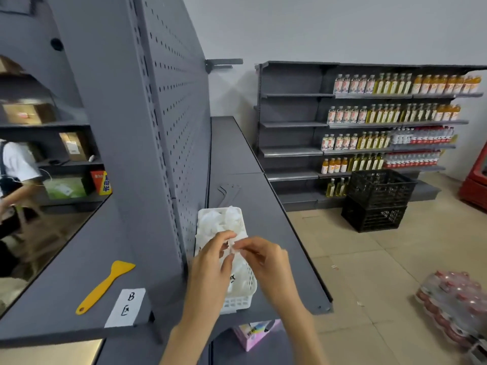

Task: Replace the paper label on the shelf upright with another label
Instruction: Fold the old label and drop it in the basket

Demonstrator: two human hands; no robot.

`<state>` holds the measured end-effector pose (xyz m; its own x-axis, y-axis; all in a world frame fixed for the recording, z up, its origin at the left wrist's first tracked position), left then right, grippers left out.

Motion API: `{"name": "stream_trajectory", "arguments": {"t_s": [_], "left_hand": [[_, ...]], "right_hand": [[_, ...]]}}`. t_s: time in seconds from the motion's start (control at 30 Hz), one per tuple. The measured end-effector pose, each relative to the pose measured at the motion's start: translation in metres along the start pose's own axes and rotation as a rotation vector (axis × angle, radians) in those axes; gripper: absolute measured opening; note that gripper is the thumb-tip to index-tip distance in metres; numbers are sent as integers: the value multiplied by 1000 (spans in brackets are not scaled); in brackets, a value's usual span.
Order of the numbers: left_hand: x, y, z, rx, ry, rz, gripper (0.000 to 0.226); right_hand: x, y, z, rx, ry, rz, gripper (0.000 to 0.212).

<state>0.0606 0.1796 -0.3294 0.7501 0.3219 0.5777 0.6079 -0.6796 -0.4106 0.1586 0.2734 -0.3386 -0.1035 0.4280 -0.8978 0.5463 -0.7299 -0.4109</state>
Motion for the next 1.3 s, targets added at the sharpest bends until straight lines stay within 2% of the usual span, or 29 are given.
{"name": "stream_trajectory", "arguments": {"t_s": [0.17, 0.33, 0.5, 0.67, 0.83, 0.93, 1.03, 1.1, 1.2, 1.27, 1.3], "left_hand": [[-5, 0, 21, -58, -59, 37, 55], [-6, 3, 15, -58, -9, 19, 66], [10, 11, -6, -1, 122, 95, 54], [31, 24, -64, 163, 310, 151, 37], [17, 37, -135, 291, 452, 181, 26], [-3, 41, -164, 331, 492, 162, 29], [-33, 41, -187, 364, 464, 143, 28], [-59, 39, -199, 374, 382, 133, 25], [-107, 26, -198, 280, 160, 95, 40], [-145, 14, -180, 95, 28, 28, 50], [-165, 7, -167, -12, -60, -3, 45]], "right_hand": [[19, -2, 8, -126, 240, -29, 31], [15, 1, 8, -176, 256, -25, 38], [-2, -1, 0, -66, 129, -21, 40], [-64, 6, -3, -34, 25, -126, 52], [-118, 18, 22, -139, -43, -171, 56], [-149, 31, 45, -208, -99, -201, 45], [-163, 42, 81, -287, -220, -131, 35], [-166, 48, 112, -409, -92, -143, 35], [-140, 53, 159, -588, 145, -44, 37], [-113, 53, 187, -624, 312, 32, 42], [-99, 52, 202, -631, 376, 60, 45]]}}
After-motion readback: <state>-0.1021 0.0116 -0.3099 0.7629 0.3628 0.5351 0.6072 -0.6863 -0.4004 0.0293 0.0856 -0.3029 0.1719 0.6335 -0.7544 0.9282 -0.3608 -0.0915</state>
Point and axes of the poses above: each hand's wrist, its own y-axis away from the middle knuckle, its own z-axis out of the palm, x = y × z, the point moved 6 cm from there along -y, towards the middle knuckle, and after that the axes turned 14 degrees about -y, right-handed, at the moved point
